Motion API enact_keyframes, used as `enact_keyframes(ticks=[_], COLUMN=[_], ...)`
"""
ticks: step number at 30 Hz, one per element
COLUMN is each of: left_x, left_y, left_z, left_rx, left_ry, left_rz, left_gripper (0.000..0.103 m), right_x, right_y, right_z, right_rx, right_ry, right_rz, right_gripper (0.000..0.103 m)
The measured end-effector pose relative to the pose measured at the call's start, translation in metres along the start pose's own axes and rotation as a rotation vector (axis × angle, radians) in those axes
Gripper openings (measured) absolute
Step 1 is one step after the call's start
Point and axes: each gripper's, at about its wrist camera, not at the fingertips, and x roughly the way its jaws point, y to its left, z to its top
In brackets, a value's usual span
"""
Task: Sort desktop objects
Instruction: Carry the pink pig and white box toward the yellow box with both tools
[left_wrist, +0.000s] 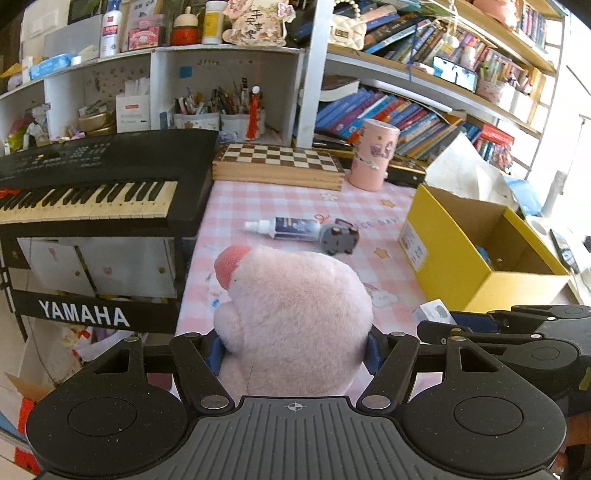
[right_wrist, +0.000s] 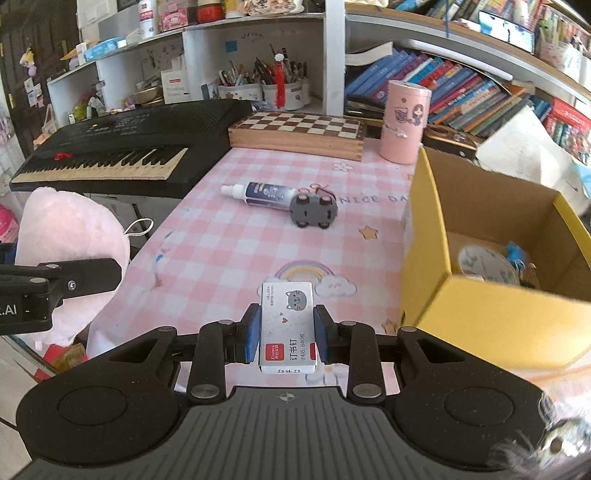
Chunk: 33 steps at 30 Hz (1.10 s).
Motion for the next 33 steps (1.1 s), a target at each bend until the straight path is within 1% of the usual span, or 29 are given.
enact_keyframes(ticks=[13,18,33], left_x=[-0.021,-0.023,-0.015], left_y=[-0.021,-0.033,-0.08], left_z=[-0.03,-0.039,-0.044], left_rx=[0.051,0.083,0.198], left_ry=[0.035,0.055,0.088], left_rz=[-0.066,-0.107,-0.246], left_gripper=[0.068,0.068,0.067], right_x=[-0.039,-0.053,-0.09], right_y=[-0.007,-0.015,-0.052], right_z=[-0.048,-0.066,-0.103], right_rx=[0.09,0.138,0.289], right_ry=[0.024,0.033,0.048], right_rz=[-0.062,-0.095,-0.232], right_gripper=[0.028,0.028,0.028])
